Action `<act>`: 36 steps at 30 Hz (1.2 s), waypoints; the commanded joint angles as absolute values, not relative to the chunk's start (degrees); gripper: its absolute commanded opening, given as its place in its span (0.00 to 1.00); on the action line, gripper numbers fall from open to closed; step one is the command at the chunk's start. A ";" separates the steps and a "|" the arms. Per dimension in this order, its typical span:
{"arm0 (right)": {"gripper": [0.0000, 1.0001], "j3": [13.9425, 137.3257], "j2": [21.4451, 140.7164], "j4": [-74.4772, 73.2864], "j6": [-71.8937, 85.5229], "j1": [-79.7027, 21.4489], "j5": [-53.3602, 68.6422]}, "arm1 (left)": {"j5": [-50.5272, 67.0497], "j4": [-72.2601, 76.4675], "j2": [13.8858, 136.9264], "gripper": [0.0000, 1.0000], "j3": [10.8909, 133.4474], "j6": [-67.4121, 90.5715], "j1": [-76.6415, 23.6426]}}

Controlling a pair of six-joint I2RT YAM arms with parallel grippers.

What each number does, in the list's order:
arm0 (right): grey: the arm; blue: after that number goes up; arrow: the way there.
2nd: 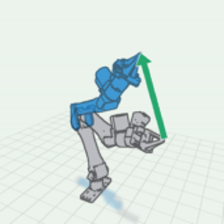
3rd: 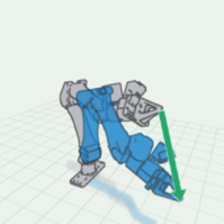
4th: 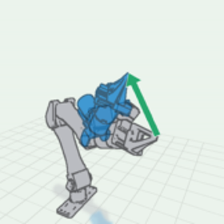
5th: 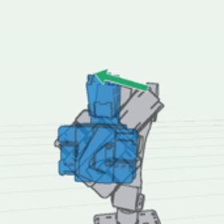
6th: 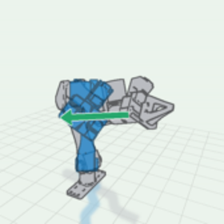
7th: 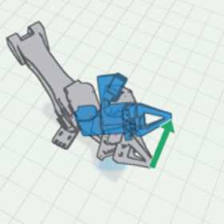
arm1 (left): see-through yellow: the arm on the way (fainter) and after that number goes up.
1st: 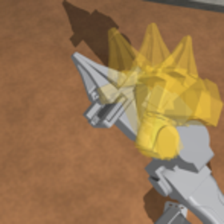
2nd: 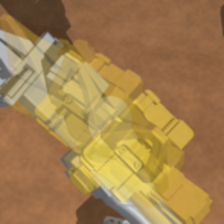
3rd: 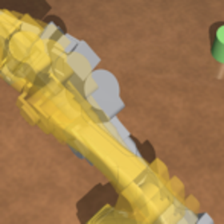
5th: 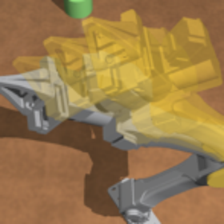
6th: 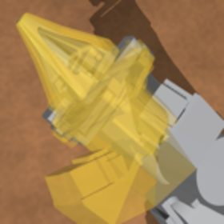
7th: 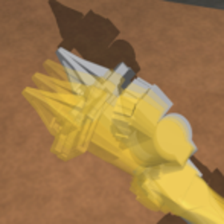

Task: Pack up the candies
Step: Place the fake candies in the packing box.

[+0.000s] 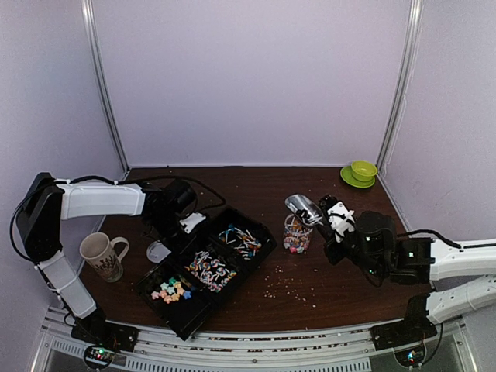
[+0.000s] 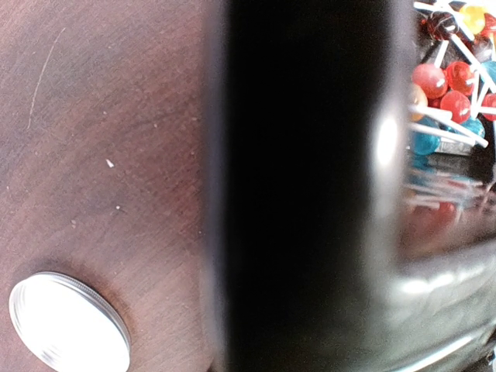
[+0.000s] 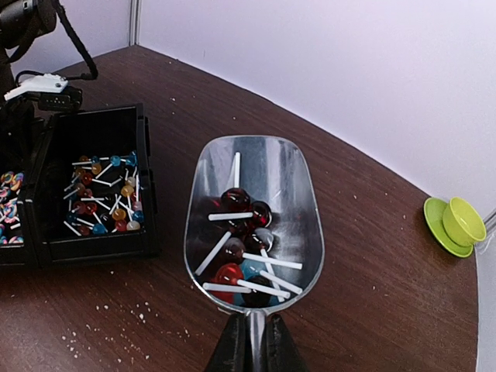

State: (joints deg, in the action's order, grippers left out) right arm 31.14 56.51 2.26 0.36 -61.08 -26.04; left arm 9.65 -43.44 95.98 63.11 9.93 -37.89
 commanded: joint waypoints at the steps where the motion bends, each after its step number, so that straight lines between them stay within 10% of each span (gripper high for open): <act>1: 0.00 35.02 53.26 -11.31 4.10 -60.65 -27.43 | 12.17 -41.22 92.53 0.00 65.48 10.43 -37.38; 36: 0.00 55.85 66.64 -45.19 10.47 -58.26 -23.59 | 11.78 -41.51 92.11 0.00 65.67 10.46 -37.40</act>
